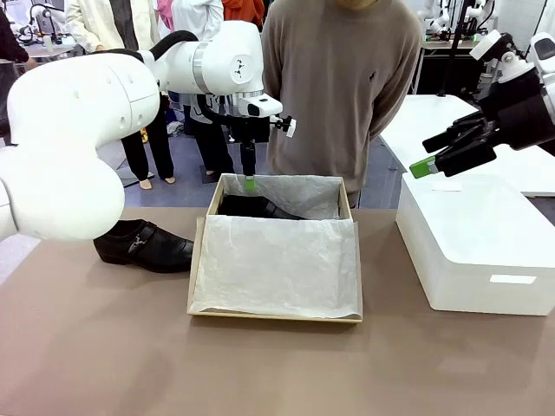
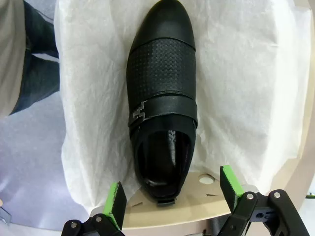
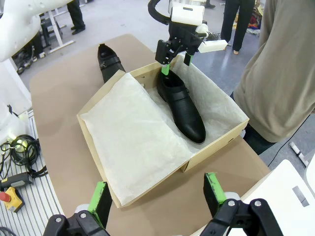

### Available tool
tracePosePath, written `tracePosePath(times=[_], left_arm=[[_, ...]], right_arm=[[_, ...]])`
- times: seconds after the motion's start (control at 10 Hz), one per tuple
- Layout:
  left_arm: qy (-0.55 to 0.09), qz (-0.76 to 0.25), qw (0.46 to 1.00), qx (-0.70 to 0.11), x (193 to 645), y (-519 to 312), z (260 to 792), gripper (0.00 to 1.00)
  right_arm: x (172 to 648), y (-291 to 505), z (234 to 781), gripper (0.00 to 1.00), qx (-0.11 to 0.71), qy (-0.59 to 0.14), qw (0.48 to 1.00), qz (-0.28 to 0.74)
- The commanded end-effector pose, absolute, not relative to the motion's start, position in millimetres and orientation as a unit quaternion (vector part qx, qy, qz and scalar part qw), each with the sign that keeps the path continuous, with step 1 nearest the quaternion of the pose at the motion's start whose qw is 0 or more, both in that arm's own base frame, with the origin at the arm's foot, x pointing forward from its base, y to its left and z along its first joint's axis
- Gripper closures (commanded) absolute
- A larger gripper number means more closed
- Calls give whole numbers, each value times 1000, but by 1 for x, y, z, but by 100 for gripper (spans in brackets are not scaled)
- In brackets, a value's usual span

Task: Pack the shoes into the box.
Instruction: Place the other shoe of the Shoes into the Shoes Box.

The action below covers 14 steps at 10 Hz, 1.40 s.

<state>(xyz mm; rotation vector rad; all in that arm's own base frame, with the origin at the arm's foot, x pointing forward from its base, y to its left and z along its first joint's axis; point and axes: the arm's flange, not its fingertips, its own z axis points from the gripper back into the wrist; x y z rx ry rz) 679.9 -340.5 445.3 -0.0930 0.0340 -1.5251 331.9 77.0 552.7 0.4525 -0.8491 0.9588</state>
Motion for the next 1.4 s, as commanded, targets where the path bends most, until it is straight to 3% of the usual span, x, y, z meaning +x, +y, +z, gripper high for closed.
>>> tracePosePath(times=[0.0, 0.4, 0.6, 0.8, 1.1, 1.3], left_arm=[[41, -695, 718, -16, 663, -331, 460, 0], [49, -704, 709, 1, 613, -294, 493, 0], [51, -652, 756, 23, 594, -273, 501, 0], [9, -614, 788, 42, 571, -246, 506, 0], [-23, -674, 738, 22, 569, -189, 518, 0], [-6, -705, 709, 2, 584, -151, 519, 0]], right_arm=[[334, 77, 553, 0, 215, -398, 771, 448], [334, 77, 553, 0, 215, -398, 771, 448], [334, 77, 553, 0, 215, -398, 771, 448], [334, 77, 553, 0, 215, -398, 771, 448], [334, 77, 553, 0, 215, -398, 771, 448], [334, 77, 553, 0, 215, -398, 771, 448]])
